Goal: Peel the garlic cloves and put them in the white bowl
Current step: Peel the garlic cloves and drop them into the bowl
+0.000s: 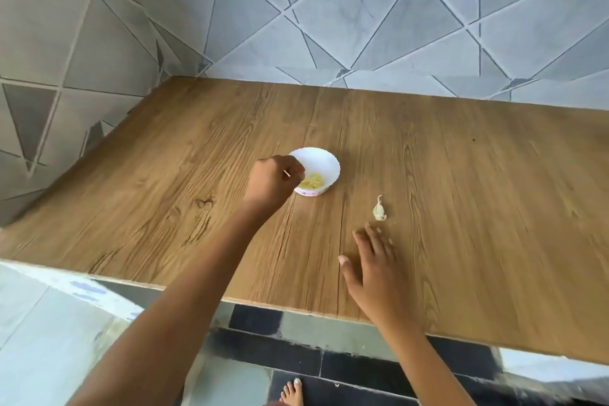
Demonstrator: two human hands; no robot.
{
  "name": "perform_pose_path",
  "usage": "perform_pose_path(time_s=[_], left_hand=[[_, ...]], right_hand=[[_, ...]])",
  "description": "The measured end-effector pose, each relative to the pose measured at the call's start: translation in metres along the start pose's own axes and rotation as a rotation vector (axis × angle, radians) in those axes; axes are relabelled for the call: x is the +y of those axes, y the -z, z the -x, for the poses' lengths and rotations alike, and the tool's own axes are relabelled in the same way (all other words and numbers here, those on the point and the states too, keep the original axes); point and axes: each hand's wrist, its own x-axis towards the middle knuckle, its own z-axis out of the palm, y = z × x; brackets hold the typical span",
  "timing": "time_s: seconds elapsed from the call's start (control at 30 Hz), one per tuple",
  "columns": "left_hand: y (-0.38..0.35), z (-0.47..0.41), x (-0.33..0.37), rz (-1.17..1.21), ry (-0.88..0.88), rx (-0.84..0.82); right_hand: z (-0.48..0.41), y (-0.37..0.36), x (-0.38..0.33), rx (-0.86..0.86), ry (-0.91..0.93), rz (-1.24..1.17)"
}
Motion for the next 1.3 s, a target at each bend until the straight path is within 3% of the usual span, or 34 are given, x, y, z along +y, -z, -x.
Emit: perform_pose_path(time_s=[0.1, 0.23, 0.33, 0.47, 0.6, 0.77, 0.93, 1.1, 1.23, 1.3], left_hand=[[-0.015, -0.039, 0.004, -0.168, -0.044, -0.165], [-0.039, -0.057, 0.001, -0.453, 0.031, -0.449], [-0.039, -0.060, 0.006, -0.460, 0.022, -0.473], [-0.028, -0.054, 0.031, -0.246, -0.128, -0.234], [-0.056, -0.036, 0.066, -0.087, -0.201, -0.353], [-0.094, -0.018, 0.058, -0.044, -0.043, -0.504], [-0.098, -0.006, 0.051, 0.245, 0.186, -0.538], [-0.096, 0.007, 0.066, 0.661, 0.413, -0.495], [-0.093, 0.006, 0.069, 0.733, 0.439, -0.452], [-0.092, 0.007, 0.070, 0.708, 0.434, -0.447]], right_hand=[[0.001, 0.002, -0.002, 0.004, -0.008, 0.042], [0.000, 0.005, -0.003, -0.016, -0.009, -0.037], [0.001, 0.005, 0.001, 0.006, -0.030, -0.191], [-0.003, 0.019, 0.009, 0.130, -0.136, -0.465], [-0.030, 0.030, 0.031, 0.248, -0.303, -0.475], [-0.078, 0.042, 0.046, 0.040, -0.421, -0.525], [-0.093, 0.046, 0.056, -0.136, -0.420, -0.628], [-0.083, 0.050, 0.059, -0.053, -0.352, -0.775], [-0.078, 0.054, 0.056, -0.030, -0.359, -1.058], [-0.078, 0.053, 0.054, -0.011, -0.315, -1.051]])
